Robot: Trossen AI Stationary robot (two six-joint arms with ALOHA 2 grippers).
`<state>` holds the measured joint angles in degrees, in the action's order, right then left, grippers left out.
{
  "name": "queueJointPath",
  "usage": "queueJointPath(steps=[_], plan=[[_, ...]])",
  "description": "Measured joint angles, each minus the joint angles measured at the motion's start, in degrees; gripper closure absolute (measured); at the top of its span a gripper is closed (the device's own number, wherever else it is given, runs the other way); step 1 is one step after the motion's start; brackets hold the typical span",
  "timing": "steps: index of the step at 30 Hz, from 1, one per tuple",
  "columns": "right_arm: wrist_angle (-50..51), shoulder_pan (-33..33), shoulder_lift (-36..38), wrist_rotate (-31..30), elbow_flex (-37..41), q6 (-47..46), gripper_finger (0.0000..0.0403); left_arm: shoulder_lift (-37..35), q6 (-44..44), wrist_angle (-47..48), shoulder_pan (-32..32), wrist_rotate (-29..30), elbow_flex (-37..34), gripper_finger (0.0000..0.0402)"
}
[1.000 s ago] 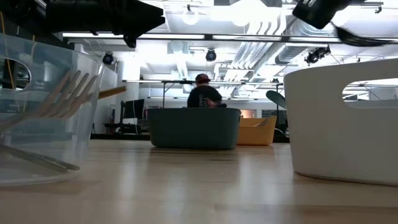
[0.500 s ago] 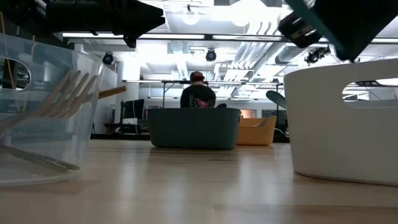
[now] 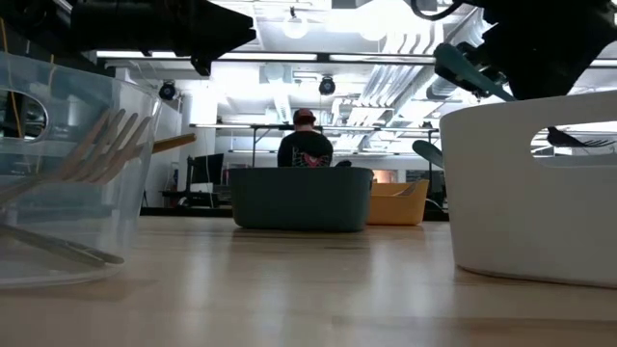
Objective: Sort silverware by color (type)
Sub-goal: Put the blue-black fork into the white bin, then return to Home Position
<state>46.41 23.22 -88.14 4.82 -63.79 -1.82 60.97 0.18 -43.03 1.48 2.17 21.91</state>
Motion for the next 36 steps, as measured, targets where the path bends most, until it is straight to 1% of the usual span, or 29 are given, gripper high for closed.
queueJointPath(steps=[9,14,18,24,28,32,36], plan=[[-0.35,0.02,0.0,0.17,0.0,-7.24,0.0389,0.0,-0.01,0.2,0.0,0.0,0.0,0.0286],[-0.25,0.03,0.0,0.17,0.0,-8.67,0.0385,0.0,0.0,0.2,0.0,0.0,0.0,0.0286],[0.0,0.04,-0.65,0.17,0.0,-8.68,0.0365,0.0,0.01,0.23,0.0,0.0,0.0,0.0286],[0.15,0.04,-3.92,0.16,0.0,-10.24,0.0311,0.0,0.01,0.3,0.0,0.0,0.0,0.0286],[0.15,0.04,-4.46,0.22,0.0,-10.27,0.0281,0.0,0.01,0.31,0.0,0.0,0.0,0.0286],[2.44,-0.59,-3.41,0.2,-1.62,-10.41,0.027,0.0,0.01,0.31,0.0,0.0,0.0,0.0286],[8.57,-1.62,-1.78,-0.46,-4.78,-11.33,0.0269,0.0,0.01,0.06,0.0,0.0,0.0,0.0286]])
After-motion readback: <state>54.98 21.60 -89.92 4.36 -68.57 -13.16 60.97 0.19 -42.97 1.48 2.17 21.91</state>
